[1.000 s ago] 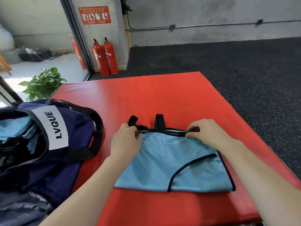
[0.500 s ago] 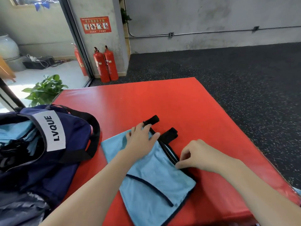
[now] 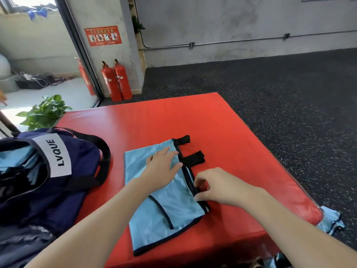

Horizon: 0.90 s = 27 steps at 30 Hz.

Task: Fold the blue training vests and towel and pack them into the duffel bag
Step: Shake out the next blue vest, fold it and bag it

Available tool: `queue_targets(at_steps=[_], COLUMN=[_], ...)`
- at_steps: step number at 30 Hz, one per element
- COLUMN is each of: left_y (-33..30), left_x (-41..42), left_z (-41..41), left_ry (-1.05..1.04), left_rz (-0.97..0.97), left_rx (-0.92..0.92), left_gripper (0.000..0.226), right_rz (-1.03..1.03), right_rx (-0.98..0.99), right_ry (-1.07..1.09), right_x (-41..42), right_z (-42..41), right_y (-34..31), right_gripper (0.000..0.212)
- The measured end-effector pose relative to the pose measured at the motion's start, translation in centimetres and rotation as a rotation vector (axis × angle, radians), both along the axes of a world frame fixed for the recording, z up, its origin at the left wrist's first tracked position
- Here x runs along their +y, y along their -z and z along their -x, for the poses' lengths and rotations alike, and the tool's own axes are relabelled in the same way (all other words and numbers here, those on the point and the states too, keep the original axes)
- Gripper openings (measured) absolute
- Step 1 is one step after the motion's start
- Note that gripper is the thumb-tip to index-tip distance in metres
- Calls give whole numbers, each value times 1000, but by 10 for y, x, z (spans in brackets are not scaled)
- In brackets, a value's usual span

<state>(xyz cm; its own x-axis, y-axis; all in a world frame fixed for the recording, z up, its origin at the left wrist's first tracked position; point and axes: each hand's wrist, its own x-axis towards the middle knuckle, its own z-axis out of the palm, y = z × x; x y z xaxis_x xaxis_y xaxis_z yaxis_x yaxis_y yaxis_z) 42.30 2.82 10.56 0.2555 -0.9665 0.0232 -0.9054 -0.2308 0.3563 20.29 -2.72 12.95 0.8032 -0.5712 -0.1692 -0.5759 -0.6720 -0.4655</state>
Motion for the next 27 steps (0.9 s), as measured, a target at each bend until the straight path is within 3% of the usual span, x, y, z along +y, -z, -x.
queue_targets(at_steps=[7, 9, 12, 17, 22, 27], left_y=[-7, -4, 2, 11, 29, 24], left_x=[93, 121, 157, 206, 234, 250], left_z=[-2, -3, -1, 8, 4, 7], left_ry=[118, 138, 165, 291, 269, 291], left_rz=[52, 51, 0, -5, 116, 212], left_rx=[-1, -5, -5, -4, 13, -17], left_gripper=[40, 38, 50, 67, 42, 21], right_rz=[132, 100, 65, 64, -13, 137], right_rx=[-105, -121, -77, -99, -96, -145], right_ry=[-90, -94, -111, -90, -124, -200], right_x=[22, 30, 41, 56, 84, 103], right_z=[10, 12, 17, 30, 43, 53], right_y=[9, 14, 19, 24, 26, 42], right_gripper=[19, 26, 40, 47, 47, 32])
